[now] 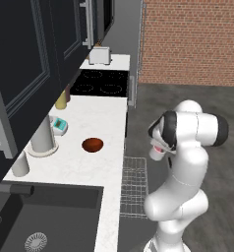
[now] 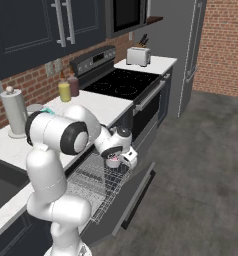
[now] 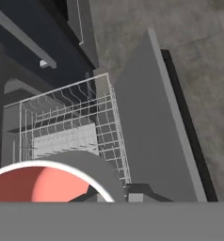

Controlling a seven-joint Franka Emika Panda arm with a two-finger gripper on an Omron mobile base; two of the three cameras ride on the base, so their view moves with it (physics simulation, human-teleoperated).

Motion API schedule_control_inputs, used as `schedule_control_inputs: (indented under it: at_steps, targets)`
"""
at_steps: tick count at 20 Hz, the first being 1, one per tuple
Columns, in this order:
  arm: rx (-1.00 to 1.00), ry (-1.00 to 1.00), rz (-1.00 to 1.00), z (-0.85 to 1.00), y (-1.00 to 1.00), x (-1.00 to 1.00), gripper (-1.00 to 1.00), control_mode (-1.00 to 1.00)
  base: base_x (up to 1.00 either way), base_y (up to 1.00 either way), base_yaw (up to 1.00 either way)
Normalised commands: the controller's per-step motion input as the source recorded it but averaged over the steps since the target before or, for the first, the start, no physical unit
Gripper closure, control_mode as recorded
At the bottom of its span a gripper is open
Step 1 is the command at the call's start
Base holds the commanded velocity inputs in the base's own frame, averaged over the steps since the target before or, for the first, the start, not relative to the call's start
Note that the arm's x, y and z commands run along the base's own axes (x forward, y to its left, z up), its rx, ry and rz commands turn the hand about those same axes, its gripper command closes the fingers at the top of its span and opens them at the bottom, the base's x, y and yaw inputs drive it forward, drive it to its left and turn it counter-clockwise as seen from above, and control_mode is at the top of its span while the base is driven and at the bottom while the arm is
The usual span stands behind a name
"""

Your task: Pick up the cup and bowl from the counter, place them in the dishwasher, and close the dishwasher door.

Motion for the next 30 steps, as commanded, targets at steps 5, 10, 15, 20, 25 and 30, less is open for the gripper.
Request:
schedule_control_inputs:
  at_steps: [5,10,15,20,25,30]
  targets:
    - [0.18,0.01,0.0,-0.69,0.0,0.39,1.0,-1.0,0.0,0.0,0.0]
    - [0.19,0.05,0.0,-0.73,0.12,0.56,1.0,-1.0,0.0,0.0,0.0]
    - [0.15,0.04,0.0,-0.61,0.41,0.6,1.0,-1.0,0.0,0.0,0.0]
    - [0.05,0.0,0.0,-0.45,0.43,0.71,1.0,-1.0,0.0,0.0,0.0]
    - [0.01,0.02,-0.03,-0.36,0.09,0.89,1.0,-1.0,0.0,0.0,0.0]
    - [0.0,0.05,-0.03,-0.44,0.0,0.75,1.0,-1.0,0.0,0.0,0.0]
